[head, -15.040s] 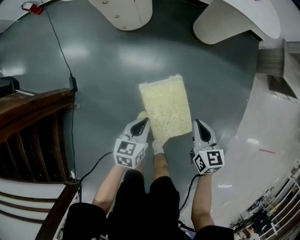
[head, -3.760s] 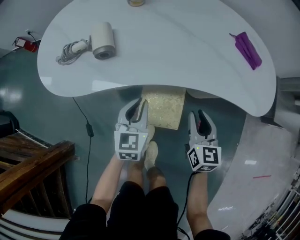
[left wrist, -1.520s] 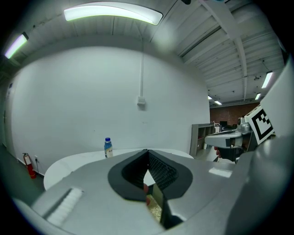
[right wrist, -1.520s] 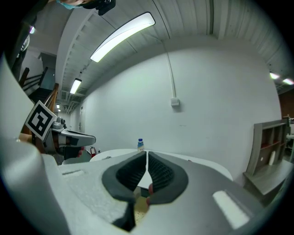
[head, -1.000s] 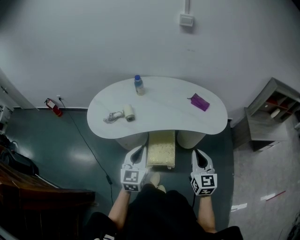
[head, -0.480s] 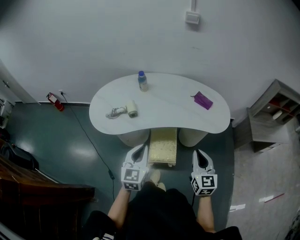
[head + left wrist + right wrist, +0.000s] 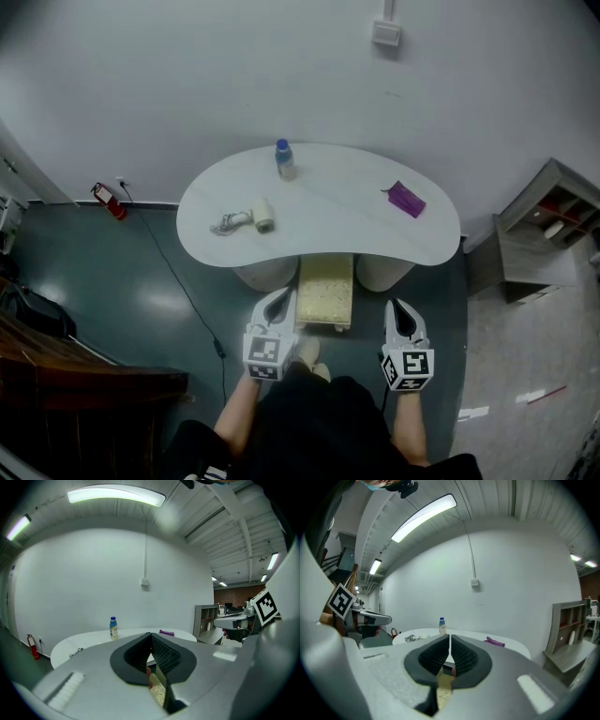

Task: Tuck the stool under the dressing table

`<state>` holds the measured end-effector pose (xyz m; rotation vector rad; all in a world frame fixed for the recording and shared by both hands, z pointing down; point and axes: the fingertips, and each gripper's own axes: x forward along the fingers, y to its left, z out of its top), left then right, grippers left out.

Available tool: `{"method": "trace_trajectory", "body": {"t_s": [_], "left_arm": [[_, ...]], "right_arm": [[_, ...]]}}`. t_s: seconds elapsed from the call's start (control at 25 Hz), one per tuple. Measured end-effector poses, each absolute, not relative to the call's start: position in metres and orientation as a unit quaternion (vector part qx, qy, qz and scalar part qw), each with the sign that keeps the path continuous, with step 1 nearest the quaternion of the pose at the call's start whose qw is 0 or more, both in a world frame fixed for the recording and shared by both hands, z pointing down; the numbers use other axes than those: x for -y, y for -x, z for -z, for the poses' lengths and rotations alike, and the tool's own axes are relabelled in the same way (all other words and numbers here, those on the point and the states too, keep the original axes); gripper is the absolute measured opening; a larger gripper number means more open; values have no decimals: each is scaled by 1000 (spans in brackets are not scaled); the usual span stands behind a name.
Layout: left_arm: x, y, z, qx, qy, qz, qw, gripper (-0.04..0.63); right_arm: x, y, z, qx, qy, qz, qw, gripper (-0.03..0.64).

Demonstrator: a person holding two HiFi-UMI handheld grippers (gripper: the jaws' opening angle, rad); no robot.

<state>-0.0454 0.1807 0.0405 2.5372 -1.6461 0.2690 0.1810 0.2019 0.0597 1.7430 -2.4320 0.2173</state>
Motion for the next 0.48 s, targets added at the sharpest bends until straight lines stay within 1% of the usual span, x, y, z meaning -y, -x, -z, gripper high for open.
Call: {"method": "trace_trajectory", "body": {"t_s": [0.48], "left_arm": [[-187, 54, -45, 542, -833, -89, 60, 8]], "right_arm": [[-207, -171, -63, 810, -577, -75, 72, 15]]}}
